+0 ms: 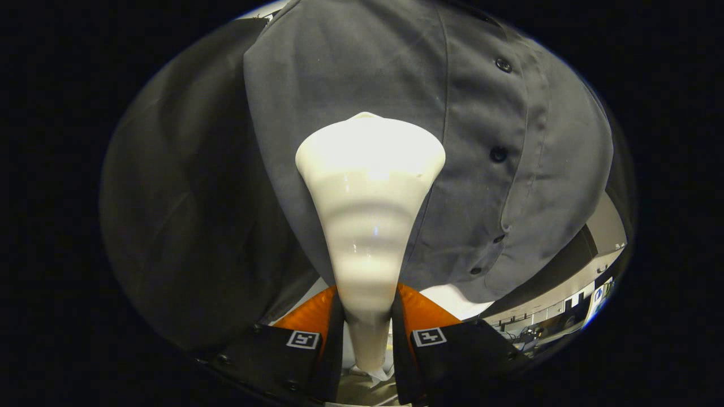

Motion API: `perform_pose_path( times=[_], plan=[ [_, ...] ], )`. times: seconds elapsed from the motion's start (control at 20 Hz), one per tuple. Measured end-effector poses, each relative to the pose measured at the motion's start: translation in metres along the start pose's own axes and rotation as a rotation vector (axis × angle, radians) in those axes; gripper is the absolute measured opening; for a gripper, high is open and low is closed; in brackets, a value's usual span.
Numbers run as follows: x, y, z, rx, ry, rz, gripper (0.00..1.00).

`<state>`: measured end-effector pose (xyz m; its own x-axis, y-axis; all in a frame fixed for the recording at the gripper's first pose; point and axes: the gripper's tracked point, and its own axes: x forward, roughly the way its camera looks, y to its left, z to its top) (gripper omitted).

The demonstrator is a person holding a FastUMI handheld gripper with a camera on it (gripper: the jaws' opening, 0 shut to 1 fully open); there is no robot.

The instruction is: Iron the clothes twice with a garment steamer, once on the left side and once on the right side.

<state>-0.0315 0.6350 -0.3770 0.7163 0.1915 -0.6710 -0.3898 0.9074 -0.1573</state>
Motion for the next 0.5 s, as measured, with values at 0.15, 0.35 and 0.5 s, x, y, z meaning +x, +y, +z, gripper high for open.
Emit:
perform_pose_path(
  times=[0.15,0.35,0.5],
  plan=[
    [0.008,0.003,-0.024,-0.008,0.041,0.001,0.46],
    [0.011,0.002,-0.051,-0.008,0.087,0.007,0.46],
    [0.014,0.004,-0.065,-0.013,0.113,0.015,0.46]
  ],
)
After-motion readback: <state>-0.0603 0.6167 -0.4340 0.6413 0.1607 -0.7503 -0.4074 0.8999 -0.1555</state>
